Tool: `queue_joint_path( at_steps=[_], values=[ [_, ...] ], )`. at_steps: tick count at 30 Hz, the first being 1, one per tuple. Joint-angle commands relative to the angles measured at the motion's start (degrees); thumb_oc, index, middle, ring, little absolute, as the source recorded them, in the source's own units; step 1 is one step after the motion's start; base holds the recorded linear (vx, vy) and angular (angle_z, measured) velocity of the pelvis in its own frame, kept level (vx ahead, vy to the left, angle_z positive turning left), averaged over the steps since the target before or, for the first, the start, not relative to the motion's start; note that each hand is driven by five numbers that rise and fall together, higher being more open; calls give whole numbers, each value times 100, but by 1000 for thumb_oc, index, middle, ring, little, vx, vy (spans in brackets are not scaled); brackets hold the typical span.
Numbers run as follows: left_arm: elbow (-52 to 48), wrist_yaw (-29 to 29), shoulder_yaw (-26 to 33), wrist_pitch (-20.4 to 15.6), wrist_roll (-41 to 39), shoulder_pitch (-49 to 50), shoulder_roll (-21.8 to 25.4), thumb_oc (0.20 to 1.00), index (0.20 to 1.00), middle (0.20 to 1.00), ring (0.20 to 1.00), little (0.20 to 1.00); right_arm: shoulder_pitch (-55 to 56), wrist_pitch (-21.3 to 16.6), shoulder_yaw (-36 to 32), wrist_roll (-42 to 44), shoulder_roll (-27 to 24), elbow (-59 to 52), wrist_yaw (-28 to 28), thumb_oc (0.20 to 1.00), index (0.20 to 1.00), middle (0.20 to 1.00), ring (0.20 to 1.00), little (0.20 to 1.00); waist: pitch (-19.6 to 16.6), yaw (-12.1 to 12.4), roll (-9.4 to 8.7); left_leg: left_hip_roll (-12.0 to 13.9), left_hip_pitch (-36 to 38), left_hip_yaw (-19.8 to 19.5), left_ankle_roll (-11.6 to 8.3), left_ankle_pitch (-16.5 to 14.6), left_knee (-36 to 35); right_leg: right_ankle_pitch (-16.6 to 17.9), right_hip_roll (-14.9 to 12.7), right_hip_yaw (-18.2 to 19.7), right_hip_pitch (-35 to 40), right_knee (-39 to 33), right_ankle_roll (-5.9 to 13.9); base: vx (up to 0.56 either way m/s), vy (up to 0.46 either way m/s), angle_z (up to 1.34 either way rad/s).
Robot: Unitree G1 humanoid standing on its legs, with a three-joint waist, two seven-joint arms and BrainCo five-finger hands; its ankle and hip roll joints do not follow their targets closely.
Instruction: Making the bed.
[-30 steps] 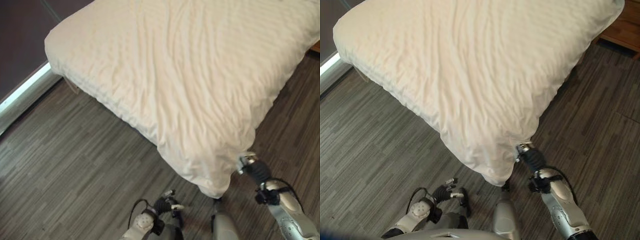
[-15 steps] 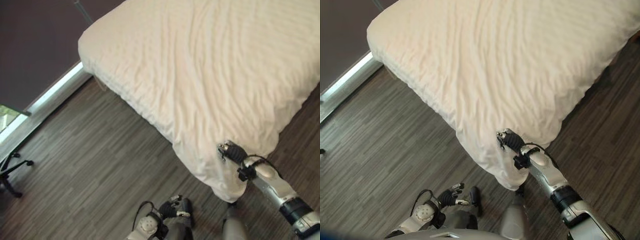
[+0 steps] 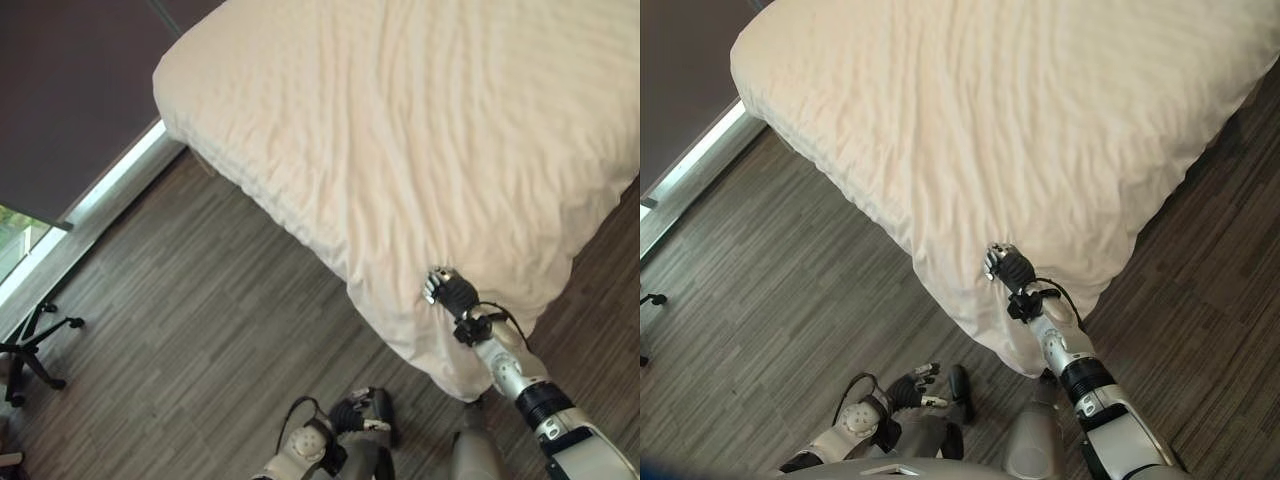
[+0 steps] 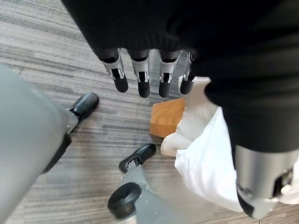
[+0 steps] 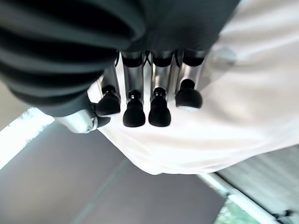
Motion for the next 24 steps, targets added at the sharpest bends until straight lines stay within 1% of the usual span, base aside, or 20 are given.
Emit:
queue_joint_path(
  at_steps=[1,2,4,5,6,7,9,10,11,12,13,14,16,17,18,20,22,23,24],
  values=[
    [242,54,-186,-110,-209,-577,-134,1000,1000,1000,1000,1000,213,455,-236,509,-5,1716,-432,200,200,200,200,200,391,118,27,20,-111,-31,-191,129,67,105,-146,67,97,73,258,28,2,-3],
    [244,55,-190,-111,-210,-580,-133,1000,1000,1000,1000,1000,207,453,-241,510,-6,1728,-424,200,200,200,200,200,390,124,26,20,-112,-29,-191,127,67,104,-145,69,95,73,258,50,-1,-5],
    [304,54,-201,-84,-280,-632,-195,1000,1000,1000,1000,1000,286,515,-584,587,82,2400,-471,200,200,200,200,200,393,90,65,30,-107,11,-190,104,67,97,-142,94,76,73,261,37,-5,-3],
    [305,54,-204,-85,-280,-635,-195,1000,1000,1000,1000,1000,279,513,-588,587,80,2412,-463,200,200,200,200,200,394,95,66,31,-106,13,-190,102,67,96,-142,96,76,73,261,37,8,-1],
    [340,62,-216,-78,-316,-680,-241,1000,1000,1000,1000,1000,330,540,-956,686,66,2895,-565,200,200,200,200,200,410,46,106,31,-94,47,-191,80,67,85,-139,114,67,73,264,0,0,0],
    [341,63,-221,-79,-317,-684,-243,1000,1000,1000,1000,1000,322,539,-963,686,62,2909,-556,200,200,200,200,200,411,53,108,31,-93,49,-191,78,67,84,-138,116,67,73,264,41,8,1],
    [370,67,-213,-74,-383,-714,-270,1000,1000,1000,1000,1000,391,542,-1435,924,2,3271,-659,200,200,200,200,200,414,-1,143,33,-81,65,-195,58,67,70,-144,123,63,73,275,47,8,0],
    [374,69,-205,-73,-432,-746,-295,1000,1000,1000,1000,1000,448,517,-1854,1100,-129,3524,-752,200,200,200,200,200,425,-46,172,29,-71,76,-194,35,67,56,-144,136,68,73,283,55,20,0],
    [370,67,-213,-69,-436,-753,-308,1000,1000,1000,1000,1000,493,522,-1998,1098,-196,3640,-774,200,200,200,200,200,428,-62,190,25,-66,82,-192,28,67,51,-150,138,71,73,284,37,14,2],
    [370,68,-220,-69,-436,-755,-313,1000,1000,1000,1000,1000,491,523,-2005,1096,-203,3649,-767,200,200,200,200,200,427,-57,195,25,-65,81,-192,27,67,50,-150,137,73,73,285,0,0,0],
    [358,71,-210,-78,-445,-776,-300,1000,1000,1000,1000,1000,538,503,-2212,1208,-276,3665,-802,200,200,200,200,200,425,-97,216,18,-64,83,-192,13,67,42,-152,142,69,73,288,0,0,0],
    [356,71,-214,-78,-446,-776,-300,1000,1000,1000,1000,1000,541,504,-2215,1210,-277,3664,-802,200,200,200,200,200,424,-94,218,18,-64,82,-192,12,67,42,-152,141,69,73,288,0,0,0],
    [323,52,-224,-76,-466,-775,-276,1000,1000,1000,1000,1000,608,428,-2483,1476,-367,3574,-828,200,200,200,200,200,424,-150,237,1,-65,89,-188,-11,67,39,-163,146,60,73,303,14,6,2],
    [321,51,-228,-75,-467,-776,-277,1000,1000,1000,1000,1000,609,428,-2487,1477,-369,3575,-826,200,200,200,200,200,424,-147,239,1,-65,88,-188,-12,67,38,-163,146,61,73,304,39,15,3],
    [314,44,-232,-77,-474,-770,-266,1000,1000,1000,1000,1000,657,316,-2726,1621,-474,3604,-940,200,200,200,200,200,419,-193,247,-5,-61,93,-187,-27,67,34,-174,153,67,73,309,26,11,3],
    [288,58,-229,-78,-497,-770,-265,1000,1000,1000,1000,1000,703,223,-2942,1747,-541,3682,-1023,200,200,200,200,200,416,-222,267,-16,-45,95,-188,-41,67,30,-183,139,77,73,315,26,16,9],
    [270,67,-233,-79,-506,-771,-264,1000,1000,1000,1000,1000,754,186,-3040,1767,-568,3737,-1061,200,200,200,200,200,418,-236,279,-21,-38,91,-189,-47,67,24,-188,127,88,73,318,21,14,6],
    [278,93,-203,-89,-482,-778,-260,1000,1000,1000,1000,1000,979,125,-3233,1641,-636,3968,-1233,200,200,200,200,200,418,-303,283,-28,-25,91,-185,-66,67,25,-199,119,101,73,320,0,0,0],
    [278,93,-207,-90,-481,-775,-262,1000,1000,1000,1000,1000,982,124,-3238,1635,-638,3970,-1232,200,200,200,200,200,416,-302,285,-28,-23,89,-185,-67,67,24,-200,117,103,73,321,21,14,4]
  ],
)
